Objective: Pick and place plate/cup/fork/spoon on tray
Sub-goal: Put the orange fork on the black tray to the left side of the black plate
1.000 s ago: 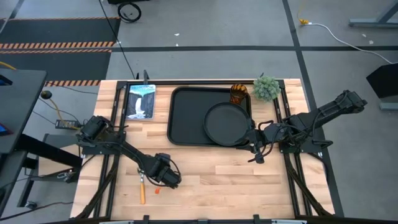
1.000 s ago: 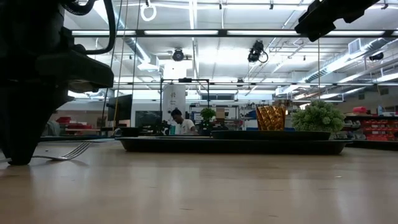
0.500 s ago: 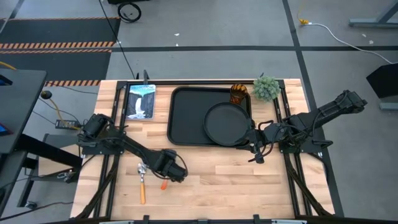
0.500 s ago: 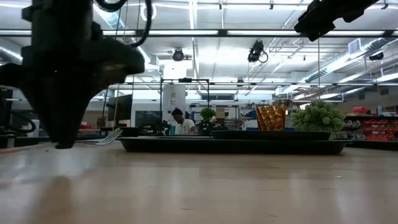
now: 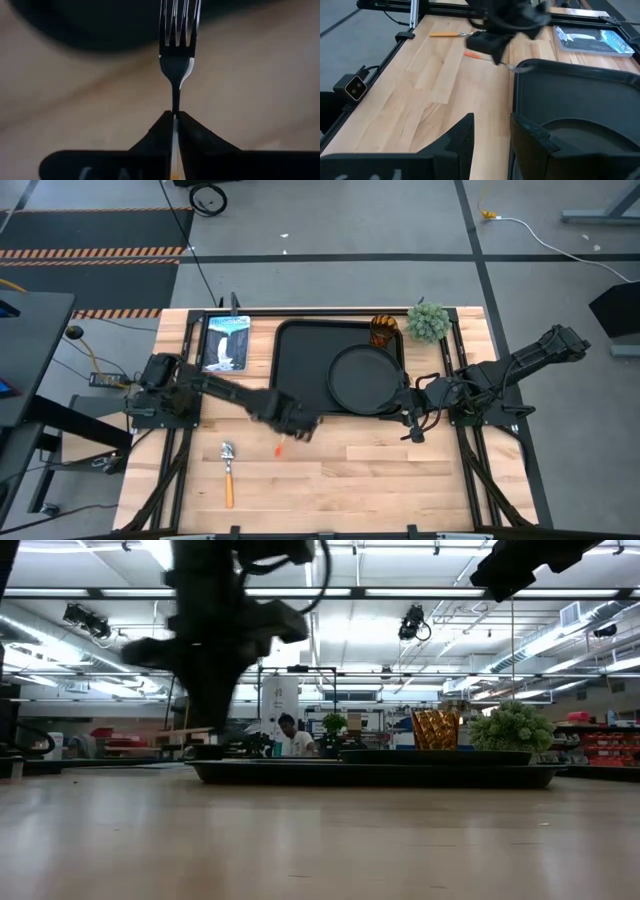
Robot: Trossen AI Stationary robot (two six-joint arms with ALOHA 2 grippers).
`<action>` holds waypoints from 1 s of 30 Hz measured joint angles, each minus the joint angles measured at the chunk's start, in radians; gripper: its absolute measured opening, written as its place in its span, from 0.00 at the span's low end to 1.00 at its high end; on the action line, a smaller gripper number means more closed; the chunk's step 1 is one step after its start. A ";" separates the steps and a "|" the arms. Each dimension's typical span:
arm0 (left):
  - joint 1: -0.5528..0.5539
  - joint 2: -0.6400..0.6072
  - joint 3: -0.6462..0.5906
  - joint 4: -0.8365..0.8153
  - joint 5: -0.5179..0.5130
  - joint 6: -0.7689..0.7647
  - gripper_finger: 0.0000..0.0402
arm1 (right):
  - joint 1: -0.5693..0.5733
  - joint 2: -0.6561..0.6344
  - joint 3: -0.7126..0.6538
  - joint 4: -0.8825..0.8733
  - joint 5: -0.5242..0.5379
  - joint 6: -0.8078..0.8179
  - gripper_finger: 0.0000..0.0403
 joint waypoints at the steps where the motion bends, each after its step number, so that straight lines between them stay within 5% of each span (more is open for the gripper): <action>1: 0.025 0.000 0.014 -0.004 -0.007 0.031 0.06 | 0.000 0.000 0.000 0.001 0.000 -0.003 0.33; 16: 0.437 0.015 0.049 0.123 -0.038 0.286 0.06 | -0.032 0.000 0.000 0.070 0.069 -0.002 0.33; 30: 0.531 0.161 0.048 0.213 0.063 0.212 0.09 | -0.030 0.012 0.000 0.102 0.014 -0.008 0.33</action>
